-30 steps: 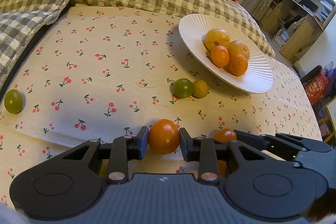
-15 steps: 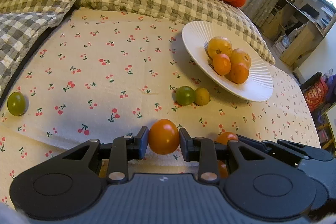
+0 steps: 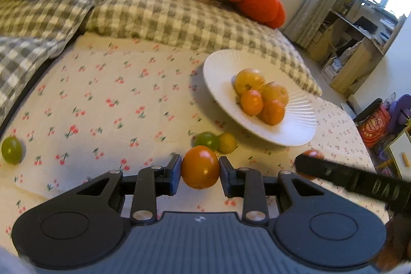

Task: Organize fruits
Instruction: 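Carry both small red-orange fruits onto the white plate and release them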

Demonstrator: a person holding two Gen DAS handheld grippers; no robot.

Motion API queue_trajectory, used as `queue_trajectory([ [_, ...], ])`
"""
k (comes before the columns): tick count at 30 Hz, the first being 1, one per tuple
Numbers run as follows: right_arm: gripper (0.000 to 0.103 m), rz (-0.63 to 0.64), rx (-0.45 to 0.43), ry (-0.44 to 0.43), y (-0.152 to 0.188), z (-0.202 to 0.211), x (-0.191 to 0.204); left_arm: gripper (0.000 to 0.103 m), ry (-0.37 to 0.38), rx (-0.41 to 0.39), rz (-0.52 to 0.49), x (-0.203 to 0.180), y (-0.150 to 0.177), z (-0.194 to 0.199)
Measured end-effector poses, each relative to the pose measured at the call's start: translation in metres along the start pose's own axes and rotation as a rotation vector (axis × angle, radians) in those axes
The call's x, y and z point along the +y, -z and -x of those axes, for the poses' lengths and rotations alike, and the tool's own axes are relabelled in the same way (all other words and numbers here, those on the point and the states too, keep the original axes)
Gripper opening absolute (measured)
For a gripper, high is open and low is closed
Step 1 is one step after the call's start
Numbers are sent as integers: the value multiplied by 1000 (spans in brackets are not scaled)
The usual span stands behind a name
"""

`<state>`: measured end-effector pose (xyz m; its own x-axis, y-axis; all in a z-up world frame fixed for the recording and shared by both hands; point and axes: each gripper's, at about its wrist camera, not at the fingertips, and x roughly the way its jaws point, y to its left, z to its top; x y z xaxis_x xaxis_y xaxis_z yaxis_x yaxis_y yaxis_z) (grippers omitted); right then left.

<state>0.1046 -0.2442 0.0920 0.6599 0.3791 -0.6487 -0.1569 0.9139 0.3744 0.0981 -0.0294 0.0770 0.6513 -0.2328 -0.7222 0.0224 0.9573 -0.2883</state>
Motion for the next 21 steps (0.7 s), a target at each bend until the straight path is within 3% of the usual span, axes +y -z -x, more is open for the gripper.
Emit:
queue_trajectory([
  [4, 31, -78, -27, 6, -11, 3, -18, 23, 15, -27, -33, -10, -5, -2],
  [15, 31, -55, -39, 26, -21, -8, -20, 23, 60, -90, -105, -36, -25, -18],
  [21, 31, -53, -47, 45, -29, -17, -33, 23, 97, -99, -68, -35, -36, -39],
])
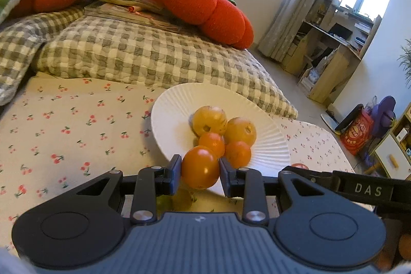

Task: Organize fruits
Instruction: 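Carry both small red-orange fruits onto the white plate and release them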

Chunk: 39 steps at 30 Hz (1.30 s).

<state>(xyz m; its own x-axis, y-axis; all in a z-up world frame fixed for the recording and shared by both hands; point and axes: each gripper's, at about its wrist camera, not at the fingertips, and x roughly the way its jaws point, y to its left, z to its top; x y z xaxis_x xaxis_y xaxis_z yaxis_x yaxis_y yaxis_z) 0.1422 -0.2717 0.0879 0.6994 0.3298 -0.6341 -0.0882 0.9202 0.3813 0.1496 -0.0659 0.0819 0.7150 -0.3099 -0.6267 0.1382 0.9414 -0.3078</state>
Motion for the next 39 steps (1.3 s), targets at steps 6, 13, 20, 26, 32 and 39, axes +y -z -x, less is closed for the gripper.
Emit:
queue_trajectory([
  [6, 31, -6, 21, -30, 0, -16, 2, 23, 12, -11, 34, 10, -7, -14],
  [13, 31, 28, 28, -53, 5, -25, 14, 23, 0, -11, 2, 8, -5, -19],
  [20, 33, 12, 35, -59, 6, -24, 14, 28, -7, -20, 11, 12, -8, -15],
  [26, 33, -24, 34, -103, 3, -22, 12, 28, 7, -14, 69, 18, -11, -10],
  [32, 39, -40, 29, -119, 5, -24, 12, 28, 19, -12, 119, 25, -12, -2],
  [39, 41, -125, -49, -170, -12, 12, 3, 31, 5, 2, 138, 31, -14, 14],
])
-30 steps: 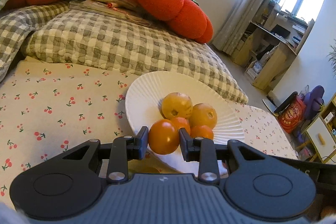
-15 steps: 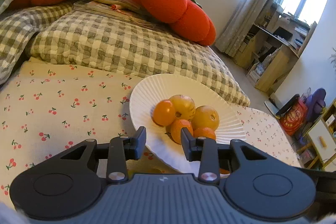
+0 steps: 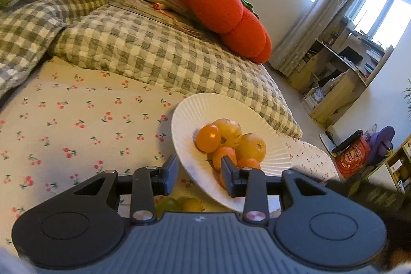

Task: Organize fruits
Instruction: 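Carry both small red-orange fruits onto the white plate and release them, then withdraw both tools from the plate toward the fruits on the sheet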

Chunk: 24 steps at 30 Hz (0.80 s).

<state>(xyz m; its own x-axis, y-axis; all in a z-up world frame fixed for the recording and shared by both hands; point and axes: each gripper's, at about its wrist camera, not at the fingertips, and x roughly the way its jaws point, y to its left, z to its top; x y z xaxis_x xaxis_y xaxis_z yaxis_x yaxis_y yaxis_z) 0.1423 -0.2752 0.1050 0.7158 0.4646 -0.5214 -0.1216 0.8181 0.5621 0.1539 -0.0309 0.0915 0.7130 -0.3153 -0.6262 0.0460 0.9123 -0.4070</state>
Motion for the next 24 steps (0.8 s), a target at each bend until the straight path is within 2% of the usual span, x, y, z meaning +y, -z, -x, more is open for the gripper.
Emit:
queue_trajectory([
  [2, 45, 33, -27, 12, -2, 11, 6, 36, -30, 6, -22, -1, -1, 6],
  [5, 52, 134, -48, 34, 2, 25, 20, 39, -64, 9, -51, -2, -1, 16],
  [8, 63, 211, -57, 48, 7, 34, 31, 40, -69, 21, -50, 0, -2, 26],
  [10, 66, 256, -52, 54, 11, 37, 36, 43, -81, 23, -60, 0, -1, 34],
  [15, 72, 326, 0, 30, 23, 36, 46, 48, -127, 27, -99, 5, 5, 55],
  [24, 74, 509, 131, 50, 50, 21, 71, 56, -158, 43, -24, 40, 11, 84],
])
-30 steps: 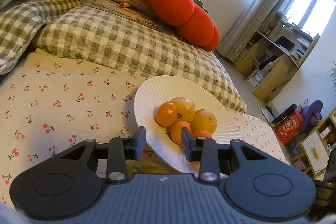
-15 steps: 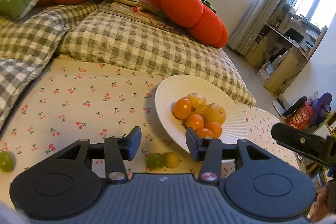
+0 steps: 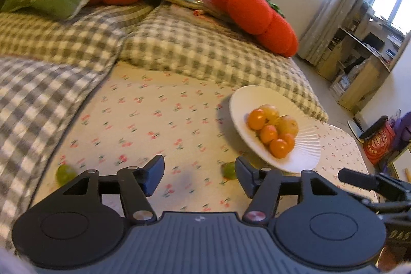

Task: Organize fruits
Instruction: 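Withdraw both tools from the plate toward the fruits on the sheet, then grasp a yellow-brown fruit with left tool while right tool grasps an orange fruit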

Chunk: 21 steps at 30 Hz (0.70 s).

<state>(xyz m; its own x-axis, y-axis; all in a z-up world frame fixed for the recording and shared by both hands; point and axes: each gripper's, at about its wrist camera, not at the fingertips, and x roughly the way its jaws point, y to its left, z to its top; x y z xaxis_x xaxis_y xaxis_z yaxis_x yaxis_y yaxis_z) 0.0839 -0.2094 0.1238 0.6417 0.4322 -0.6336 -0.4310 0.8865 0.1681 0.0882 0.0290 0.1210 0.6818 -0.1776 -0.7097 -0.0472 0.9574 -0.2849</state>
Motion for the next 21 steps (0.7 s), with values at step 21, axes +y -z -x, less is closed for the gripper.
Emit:
queue_trajectory([
  [21, 51, 31, 249, 44, 26, -44, 6, 68, 65, 172, -6, 8, 74, 10],
])
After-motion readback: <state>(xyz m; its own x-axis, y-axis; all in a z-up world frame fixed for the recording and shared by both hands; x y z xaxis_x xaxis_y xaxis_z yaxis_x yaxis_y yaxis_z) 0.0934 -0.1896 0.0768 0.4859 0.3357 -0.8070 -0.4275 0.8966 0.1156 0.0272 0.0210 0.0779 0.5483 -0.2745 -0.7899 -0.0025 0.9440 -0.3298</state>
